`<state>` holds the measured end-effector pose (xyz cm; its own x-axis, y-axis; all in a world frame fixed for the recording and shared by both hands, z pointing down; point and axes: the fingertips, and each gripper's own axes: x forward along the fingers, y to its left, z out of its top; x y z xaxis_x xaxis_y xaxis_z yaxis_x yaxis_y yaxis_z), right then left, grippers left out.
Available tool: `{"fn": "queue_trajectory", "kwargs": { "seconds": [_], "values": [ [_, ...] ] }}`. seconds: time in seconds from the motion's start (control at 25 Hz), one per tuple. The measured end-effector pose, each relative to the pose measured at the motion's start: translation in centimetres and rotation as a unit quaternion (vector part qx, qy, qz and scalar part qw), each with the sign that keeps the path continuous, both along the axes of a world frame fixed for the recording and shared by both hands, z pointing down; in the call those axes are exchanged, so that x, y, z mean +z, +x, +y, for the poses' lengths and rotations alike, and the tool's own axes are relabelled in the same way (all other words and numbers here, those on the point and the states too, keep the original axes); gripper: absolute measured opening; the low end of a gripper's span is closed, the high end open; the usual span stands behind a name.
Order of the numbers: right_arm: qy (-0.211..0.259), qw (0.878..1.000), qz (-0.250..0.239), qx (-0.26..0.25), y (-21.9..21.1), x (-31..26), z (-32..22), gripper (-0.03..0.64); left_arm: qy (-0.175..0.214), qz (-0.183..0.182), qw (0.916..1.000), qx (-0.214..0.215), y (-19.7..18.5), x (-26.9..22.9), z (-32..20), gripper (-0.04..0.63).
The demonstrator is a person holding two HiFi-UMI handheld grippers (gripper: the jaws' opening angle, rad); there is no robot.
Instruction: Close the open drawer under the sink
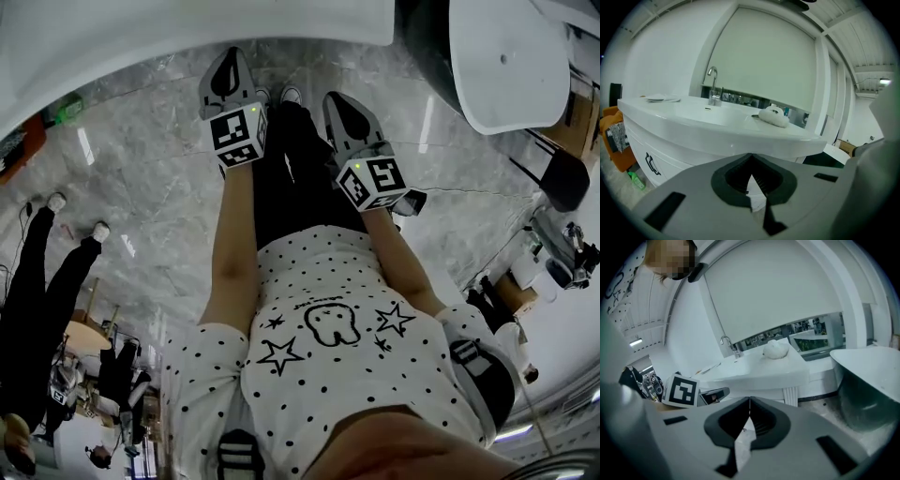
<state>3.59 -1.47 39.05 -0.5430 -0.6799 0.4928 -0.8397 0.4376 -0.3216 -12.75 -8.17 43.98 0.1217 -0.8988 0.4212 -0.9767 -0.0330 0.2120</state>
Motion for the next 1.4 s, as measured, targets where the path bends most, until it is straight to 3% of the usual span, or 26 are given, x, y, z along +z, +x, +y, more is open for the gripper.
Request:
{"fn": "queue_trajectory", "kwargs": {
  "seconds": [0.4, 1.4],
  "values": [
    [0.016, 1.000, 0.015, 0.009, 1.2, -2.9, 0.0, 0.014, 0.015, 0.008, 0.9998, 0.014, 0.6, -5.0, 1.0, 0.005],
    [0.091, 0.995, 0.001, -0.031, -0.2, -10.3, 0.7, 0.014, 0.122, 0.005, 0.9915, 0.046, 2.2, -18.8, 5.2, 0.005]
  ]
}}
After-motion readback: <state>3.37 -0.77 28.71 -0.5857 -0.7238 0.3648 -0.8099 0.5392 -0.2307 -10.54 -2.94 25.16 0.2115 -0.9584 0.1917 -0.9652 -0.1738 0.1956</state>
